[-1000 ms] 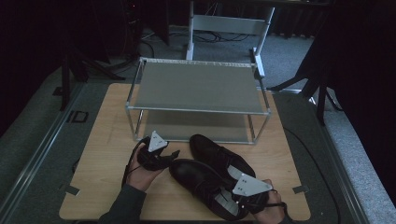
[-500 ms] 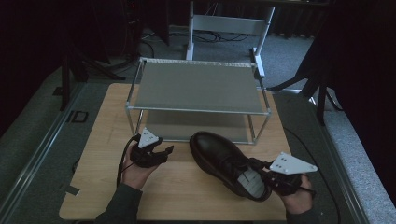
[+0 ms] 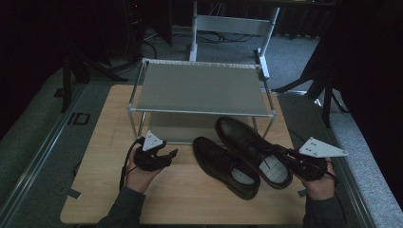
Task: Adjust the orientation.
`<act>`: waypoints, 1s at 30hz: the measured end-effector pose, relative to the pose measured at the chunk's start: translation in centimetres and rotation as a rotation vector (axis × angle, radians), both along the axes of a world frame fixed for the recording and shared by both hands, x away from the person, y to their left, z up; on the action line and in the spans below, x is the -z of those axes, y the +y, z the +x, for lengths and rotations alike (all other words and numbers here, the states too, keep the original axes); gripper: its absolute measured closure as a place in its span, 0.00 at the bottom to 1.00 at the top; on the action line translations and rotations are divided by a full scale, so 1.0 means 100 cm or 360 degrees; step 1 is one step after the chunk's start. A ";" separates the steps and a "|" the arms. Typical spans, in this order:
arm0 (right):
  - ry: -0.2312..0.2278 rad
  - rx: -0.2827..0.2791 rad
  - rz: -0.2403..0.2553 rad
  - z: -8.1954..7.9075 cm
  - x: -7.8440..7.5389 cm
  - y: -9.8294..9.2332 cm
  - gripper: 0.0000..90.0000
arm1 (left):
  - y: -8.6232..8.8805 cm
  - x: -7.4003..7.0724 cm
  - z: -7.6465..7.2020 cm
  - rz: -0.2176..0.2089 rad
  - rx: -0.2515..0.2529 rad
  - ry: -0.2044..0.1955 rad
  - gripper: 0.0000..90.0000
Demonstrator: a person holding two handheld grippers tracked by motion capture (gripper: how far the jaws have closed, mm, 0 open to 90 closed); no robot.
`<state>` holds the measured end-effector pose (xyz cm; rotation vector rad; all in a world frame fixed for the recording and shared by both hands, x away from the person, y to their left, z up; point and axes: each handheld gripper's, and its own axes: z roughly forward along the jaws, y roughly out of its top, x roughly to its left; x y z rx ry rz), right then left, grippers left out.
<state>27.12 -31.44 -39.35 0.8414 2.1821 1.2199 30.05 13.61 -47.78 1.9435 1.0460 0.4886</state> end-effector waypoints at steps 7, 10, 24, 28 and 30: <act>0.0027 0.0051 -0.0067 0.019 0.011 -0.014 0.95 | -0.002 0.001 0.000 0.0005 0.0007 0.0007 0.51; 0.0045 0.0059 -0.0069 0.026 0.019 -0.016 0.95 | -0.002 0.002 0.001 0.0005 0.0009 0.0011 0.51; 0.0129 0.0077 -0.0039 0.055 0.054 -0.019 0.95 | -0.008 0.006 0.000 0.0009 0.0033 0.0033 0.51; 0.0173 0.0074 -0.0034 0.061 0.068 -0.014 0.95 | -0.009 0.007 0.000 0.0013 0.0039 0.0038 0.51; 0.0206 0.0062 0.0003 0.063 0.075 -0.012 0.95 | -0.008 0.007 0.000 0.0014 0.0040 0.0038 0.51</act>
